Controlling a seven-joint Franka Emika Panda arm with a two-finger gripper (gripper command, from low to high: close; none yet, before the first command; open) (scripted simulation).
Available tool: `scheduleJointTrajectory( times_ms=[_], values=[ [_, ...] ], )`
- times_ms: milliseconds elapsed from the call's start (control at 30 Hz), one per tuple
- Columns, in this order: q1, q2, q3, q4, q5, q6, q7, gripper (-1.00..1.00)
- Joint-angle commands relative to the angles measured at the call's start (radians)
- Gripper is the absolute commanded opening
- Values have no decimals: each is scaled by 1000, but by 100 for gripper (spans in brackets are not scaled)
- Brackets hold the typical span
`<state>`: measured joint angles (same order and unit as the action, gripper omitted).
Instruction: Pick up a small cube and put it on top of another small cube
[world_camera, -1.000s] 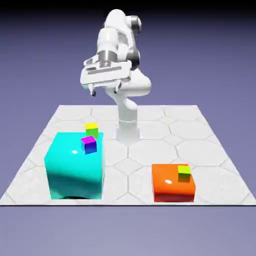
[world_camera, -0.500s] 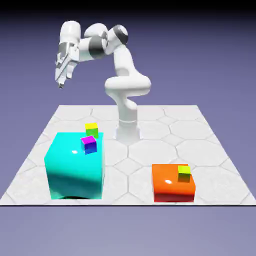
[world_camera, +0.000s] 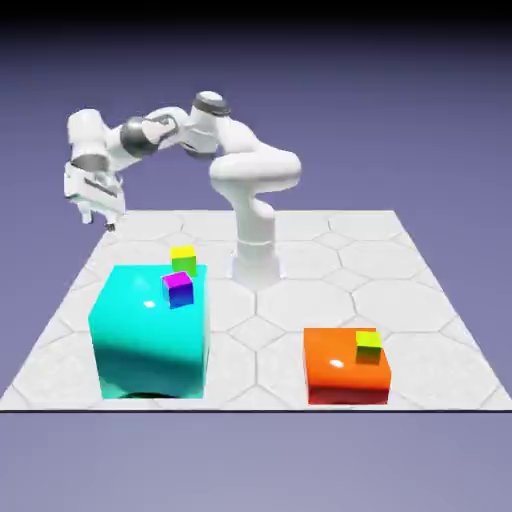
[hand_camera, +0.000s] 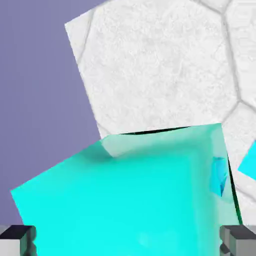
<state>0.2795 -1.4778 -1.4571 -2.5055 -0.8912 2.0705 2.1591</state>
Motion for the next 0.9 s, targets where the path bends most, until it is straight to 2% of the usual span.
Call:
scheduleJointTrajectory(
  times_ms=[0,333,533,567,733,867],
  values=[
    [7,-23,-36,8,-22,-24,35,0],
    [70,-237,-381,80,-233,-253,371,0],
    [107,-273,-531,79,-369,-155,384,0],
    [107,-273,-531,79,-369,-155,384,-100],
    [71,-239,-386,80,-238,-250,371,-100],
    [48,-186,-241,75,-148,-226,291,-100]
  ],
)
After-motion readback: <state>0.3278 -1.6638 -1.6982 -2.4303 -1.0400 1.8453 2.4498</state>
